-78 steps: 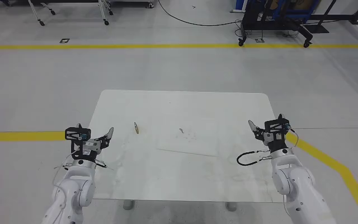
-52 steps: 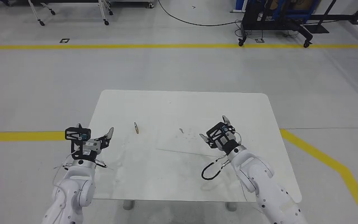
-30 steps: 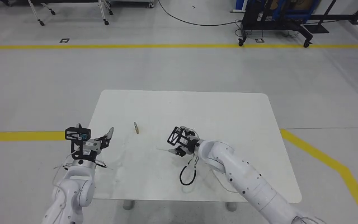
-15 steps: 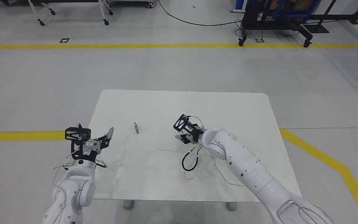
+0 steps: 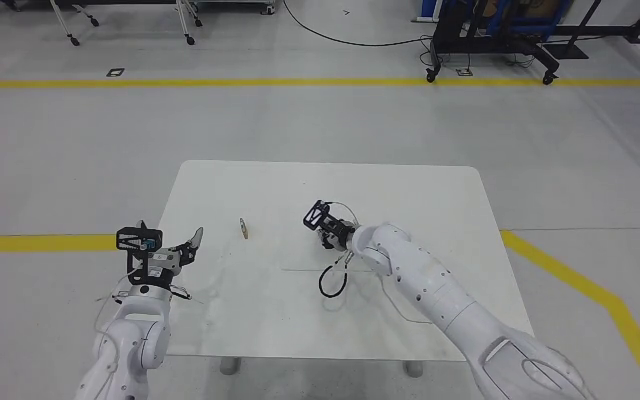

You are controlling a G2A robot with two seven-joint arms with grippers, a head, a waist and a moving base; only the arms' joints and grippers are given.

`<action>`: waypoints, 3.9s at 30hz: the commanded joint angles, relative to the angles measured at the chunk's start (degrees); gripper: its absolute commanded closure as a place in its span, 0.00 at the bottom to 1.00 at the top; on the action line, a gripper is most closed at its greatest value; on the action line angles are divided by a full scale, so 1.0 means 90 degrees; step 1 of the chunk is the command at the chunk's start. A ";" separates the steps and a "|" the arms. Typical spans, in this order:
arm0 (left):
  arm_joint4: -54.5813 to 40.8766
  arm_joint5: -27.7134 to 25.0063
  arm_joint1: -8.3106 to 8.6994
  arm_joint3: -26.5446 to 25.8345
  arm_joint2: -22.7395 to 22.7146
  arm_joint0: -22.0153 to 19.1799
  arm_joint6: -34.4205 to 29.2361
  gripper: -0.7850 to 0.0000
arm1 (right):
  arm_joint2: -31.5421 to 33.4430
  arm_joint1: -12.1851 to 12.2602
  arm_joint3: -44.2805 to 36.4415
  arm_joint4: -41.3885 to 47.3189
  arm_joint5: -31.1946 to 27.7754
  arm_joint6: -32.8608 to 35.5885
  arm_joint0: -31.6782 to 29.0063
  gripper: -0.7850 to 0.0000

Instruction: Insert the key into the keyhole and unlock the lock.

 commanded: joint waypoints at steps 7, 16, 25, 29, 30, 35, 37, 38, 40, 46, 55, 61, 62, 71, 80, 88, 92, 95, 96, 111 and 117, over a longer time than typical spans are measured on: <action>0.0000 0.0000 0.0000 0.0000 0.0000 0.0000 0.0000 0.00 | 0.0344 0.0165 -0.0667 -0.0410 0.0178 -0.0124 -0.0352 1.00; 0.0000 0.0000 0.0000 0.0000 0.0000 0.0000 0.0000 0.00 | 0.1745 0.0680 -0.2574 -0.0479 -0.0069 -0.0736 -0.1839 1.00; 0.0000 0.0000 0.0000 0.0000 0.0000 0.0000 0.0000 0.00 | 0.3275 0.1064 -0.3596 0.0564 -0.1309 -0.1683 -0.3555 1.00; 0.0000 0.0000 0.0000 0.0000 0.0000 0.0000 0.0000 0.00 | 0.3494 0.1122 -0.3635 0.0485 -0.1426 -0.1751 -0.3766 1.00; 0.0000 0.0000 0.0000 0.0000 0.0000 0.0000 0.0000 0.00 | 0.3494 0.1122 -0.3635 0.0485 -0.1426 -0.1751 -0.3766 1.00; 0.0000 0.0000 0.0000 0.0000 0.0000 0.0000 0.0000 0.00 | 0.3494 0.1122 -0.3635 0.0485 -0.1426 -0.1751 -0.3766 1.00; 0.0000 0.0000 0.0000 0.0000 0.0000 0.0000 0.0000 0.00 | 0.3494 0.1122 -0.3635 0.0485 -0.1426 -0.1751 -0.3766 1.00; -0.0526 -0.0764 -0.0004 -0.0026 0.0204 0.0042 -0.0134 0.00 | 0.3494 0.1122 -0.3635 0.0485 -0.1426 -0.1751 -0.3766 1.00; -0.2534 -0.2058 0.0006 0.0131 -0.0105 -0.0030 -0.0191 0.00 | 0.3457 0.1110 -0.3610 0.0714 -0.1433 -0.1780 -0.3788 1.00; -0.6168 -0.3075 -0.0005 0.0276 -0.0089 -0.0417 -0.1550 0.00 | 0.3232 0.1003 -0.3133 0.2477 -0.1675 -0.1786 -0.3432 1.00; -0.9798 -0.2445 0.0012 0.0749 0.0929 -0.1800 -0.4705 0.00 | 0.2842 0.0881 -0.2137 0.4785 -0.2632 -0.1468 -0.2784 1.00; -1.0876 -0.2548 -0.0224 0.2196 0.2197 -0.2961 -0.5044 0.00 | 0.2767 0.0893 -0.1683 0.6426 -0.3448 -0.0694 -0.2467 1.00; -1.0883 -0.2577 -0.0263 0.2456 0.2366 -0.3160 -0.5060 0.00 | 0.2759 0.0902 -0.1610 0.6716 -0.3540 -0.0518 -0.2421 1.00; -1.0765 -0.3143 -0.0590 0.3719 0.3473 -0.4236 -0.4933 0.21 | 0.2504 0.0932 -0.0975 0.8508 -0.3792 0.0806 -0.2022 1.00; -0.9714 -0.3637 -0.0713 0.4167 0.3888 -0.4480 -0.4385 0.52 | 0.2221 0.0882 -0.0450 0.9260 -0.3883 0.1291 -0.1658 1.00; -0.9725 -0.3870 -0.0764 0.4295 0.4035 -0.4510 -0.4523 0.53 | 0.1975 0.0795 -0.0221 0.8927 -0.3805 0.1073 -0.1410 1.00; -0.9625 -0.3936 -0.0778 0.4315 0.4080 -0.4495 -0.4492 0.55 | 0.1939 0.0773 -0.0093 0.8823 -0.3759 0.0939 -0.1336 1.00; -0.9601 -0.3975 -0.0783 0.4325 0.4088 -0.4483 -0.4477 0.60 | 0.1932 0.0762 -0.0002 0.8723 -0.3717 0.0830 -0.1298 1.00; -0.9596 -0.3985 -0.0785 0.4333 0.4089 -0.4480 -0.4473 0.65 | 0.1923 0.0757 0.0019 0.8721 -0.3719 0.0806 -0.1294 1.00; -0.9577 -0.3956 -0.0840 0.4506 0.4171 -0.4544 -0.4431 0.96 | 0.1865 0.0750 0.0094 0.8646 -0.3725 0.0865 -0.1260 1.00; -0.9656 -0.4036 -0.0848 0.4535 0.4158 -0.4548 -0.4499 0.71 | 0.1822 0.0744 0.0036 0.8553 -0.3649 0.0858 -0.1252 1.00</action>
